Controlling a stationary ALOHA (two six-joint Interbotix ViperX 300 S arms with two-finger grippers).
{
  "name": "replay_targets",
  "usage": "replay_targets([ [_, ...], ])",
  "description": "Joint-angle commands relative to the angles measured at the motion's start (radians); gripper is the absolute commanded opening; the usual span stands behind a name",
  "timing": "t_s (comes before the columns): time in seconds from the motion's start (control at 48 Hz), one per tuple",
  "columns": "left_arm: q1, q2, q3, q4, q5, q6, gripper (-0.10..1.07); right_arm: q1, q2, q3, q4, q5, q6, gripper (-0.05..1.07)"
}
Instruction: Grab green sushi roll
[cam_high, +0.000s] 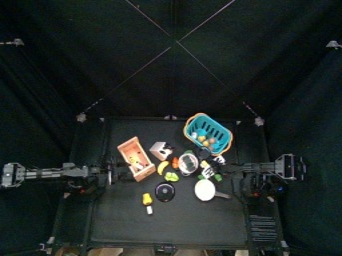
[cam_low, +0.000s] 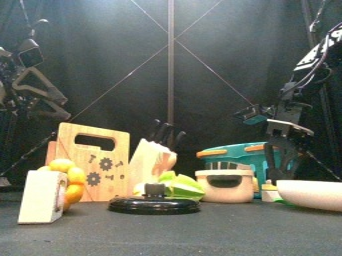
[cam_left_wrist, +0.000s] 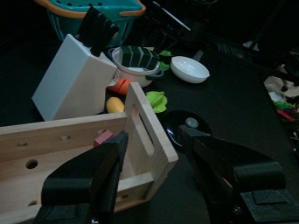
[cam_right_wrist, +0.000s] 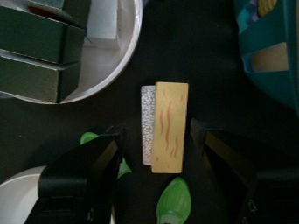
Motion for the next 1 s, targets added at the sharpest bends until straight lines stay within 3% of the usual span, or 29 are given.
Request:
replay_targets([
  [0.0,0.002,0.005,-0.011,-0.002,-0.006,0.000,0.87,0.018,-0.020,-0.044,0.011,0.008,-0.003,0.92],
  [0.188,0.002,0.005,-0.011,-0.002,-0.005,0.002,0.87,0.087,-0.041,-0.195,0.052,0.058,0.006,0.92],
  [0.333,0.002,0.005,-0.011,-0.002,-0.005,0.002,0.87,0.086,0.057,-0.302,0.075,0.075,0.008,0.93],
  [0.458,0.002,0.005,-0.011,0.000,-0.005,0.000,0.87,0.083,0.135,-0.390,0.063,0.272,0.006,0.93],
  [0.833,0.000,0.005,-0.011,-0.002,-0.005,0.000,0.87,0.037,0.284,-0.434,0.020,0.253,0.002,0.92],
  [0.979,0.002,0.005,-0.011,-0.002,-0.005,0.000,0.87,0.021,0.295,-0.434,0.023,0.193,0.000,0.82],
])
